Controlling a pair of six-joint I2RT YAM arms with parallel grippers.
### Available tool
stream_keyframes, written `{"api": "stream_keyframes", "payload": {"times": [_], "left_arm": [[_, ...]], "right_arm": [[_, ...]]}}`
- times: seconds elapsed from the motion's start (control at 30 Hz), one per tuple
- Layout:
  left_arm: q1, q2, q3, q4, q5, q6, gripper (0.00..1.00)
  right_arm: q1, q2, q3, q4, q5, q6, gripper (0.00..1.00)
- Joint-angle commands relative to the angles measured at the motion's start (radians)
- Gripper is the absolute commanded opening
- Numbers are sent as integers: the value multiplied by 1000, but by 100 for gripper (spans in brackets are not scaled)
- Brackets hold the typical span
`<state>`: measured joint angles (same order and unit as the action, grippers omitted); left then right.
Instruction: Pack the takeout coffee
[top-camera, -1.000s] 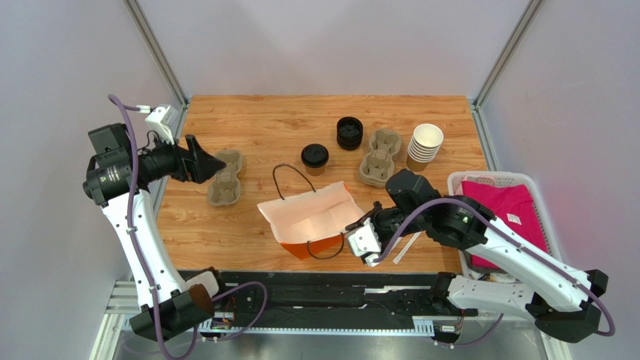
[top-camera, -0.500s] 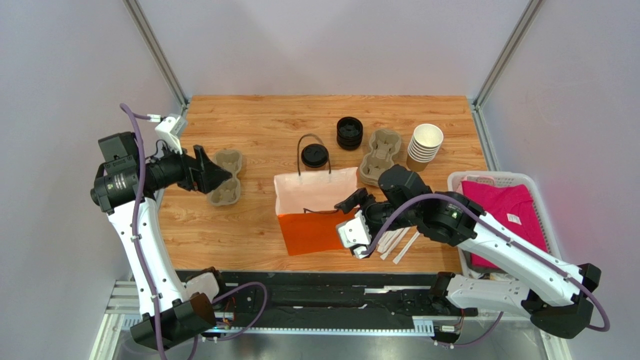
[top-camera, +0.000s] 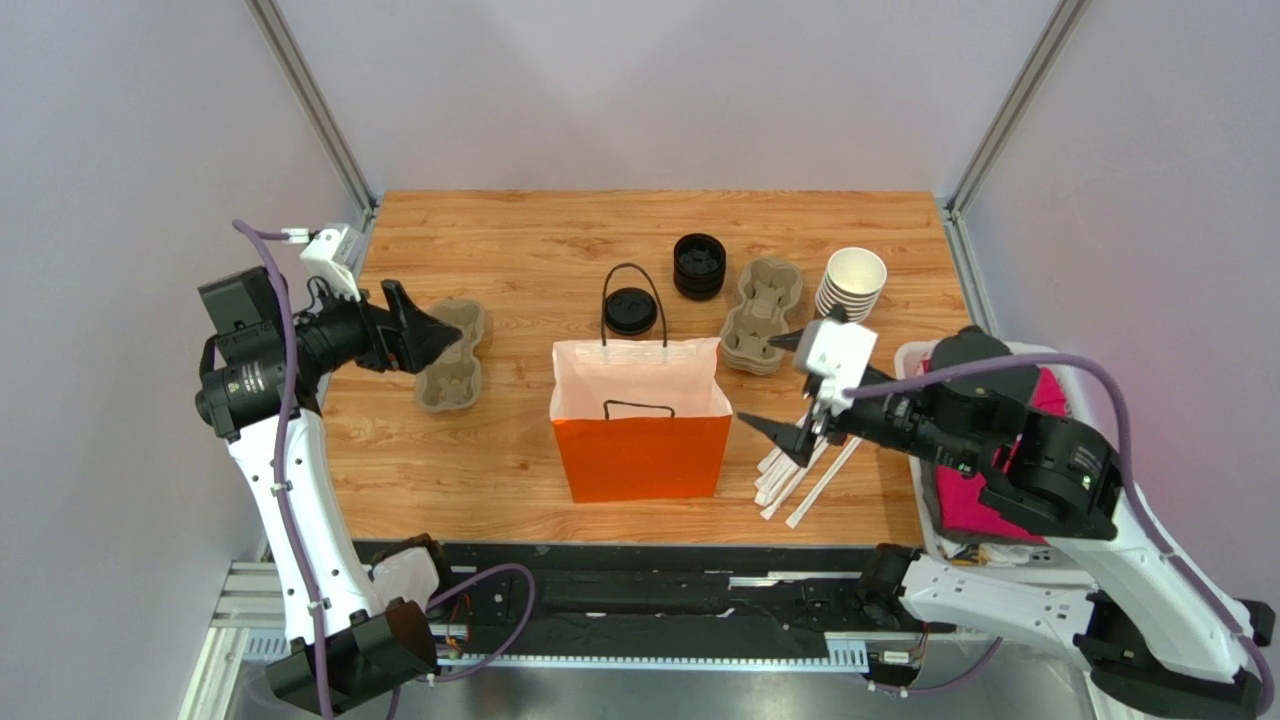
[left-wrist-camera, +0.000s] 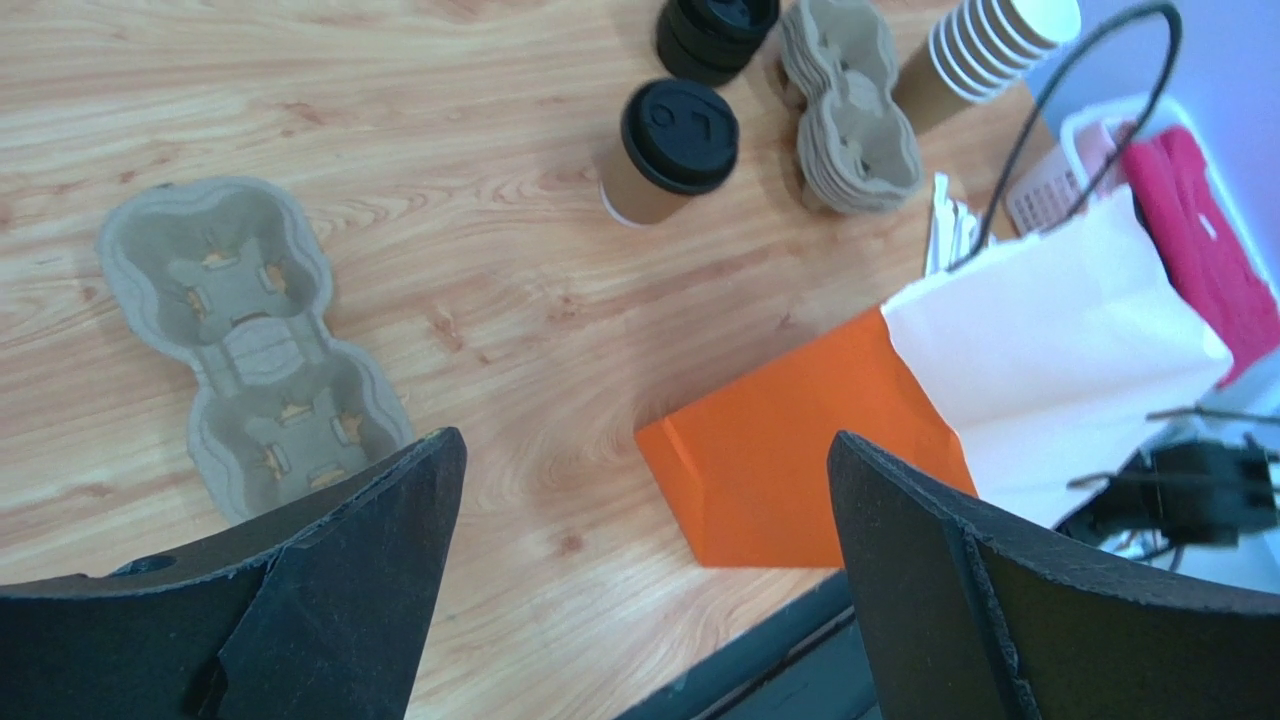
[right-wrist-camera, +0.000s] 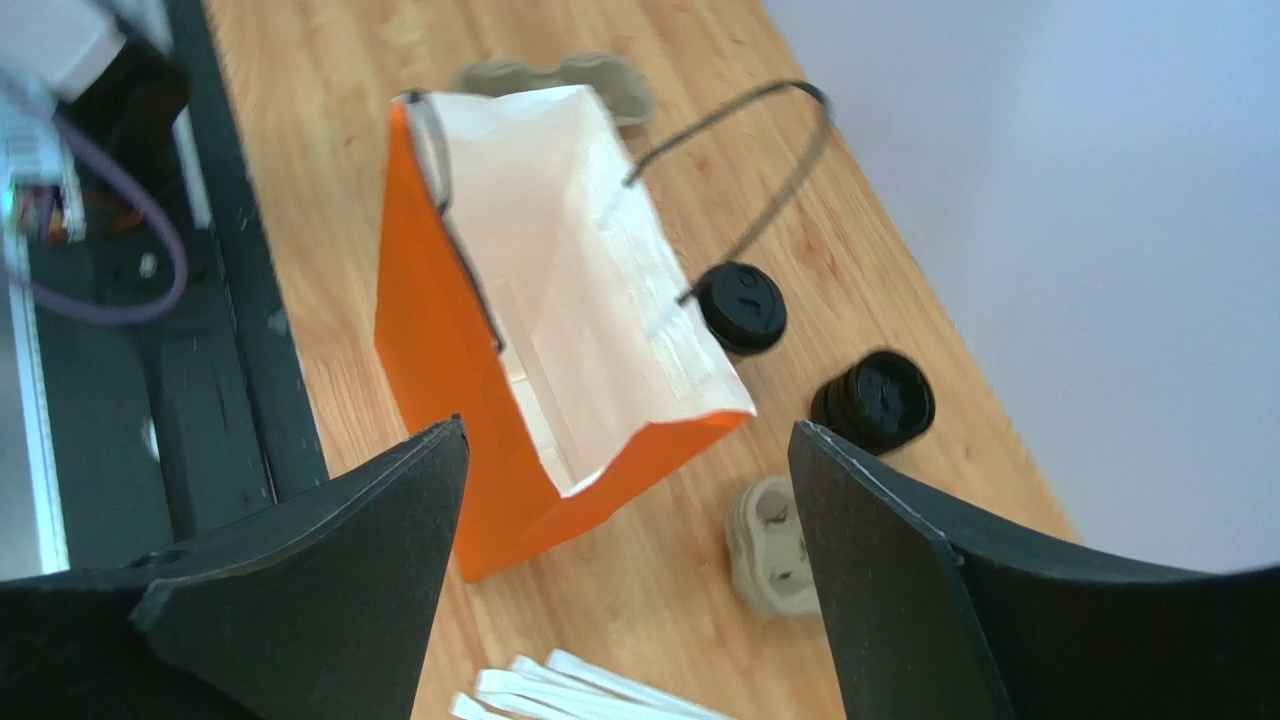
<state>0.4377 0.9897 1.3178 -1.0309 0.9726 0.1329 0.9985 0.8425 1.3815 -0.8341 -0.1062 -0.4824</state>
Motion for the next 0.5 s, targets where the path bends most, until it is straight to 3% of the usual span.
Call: {"api": "stream_keyframes", "payload": {"times": [0.0,0.1,0.2,0.47], "left_arm": [[-7,-37,-32,189,-60,-172,99],[-7,-57,-60,247,-97,-233,99],[-7,-65,-63,255,-132,-236,99],[-7,-89,-126,215,-242,-237,99]], "right_arm": [[-127,-26,-47,47,230,410,84],[-196,6,-58,38,235,548,77],[-262,53,-36,0,122,685,75],[-297,121,-87,30,-100,837,72]]}}
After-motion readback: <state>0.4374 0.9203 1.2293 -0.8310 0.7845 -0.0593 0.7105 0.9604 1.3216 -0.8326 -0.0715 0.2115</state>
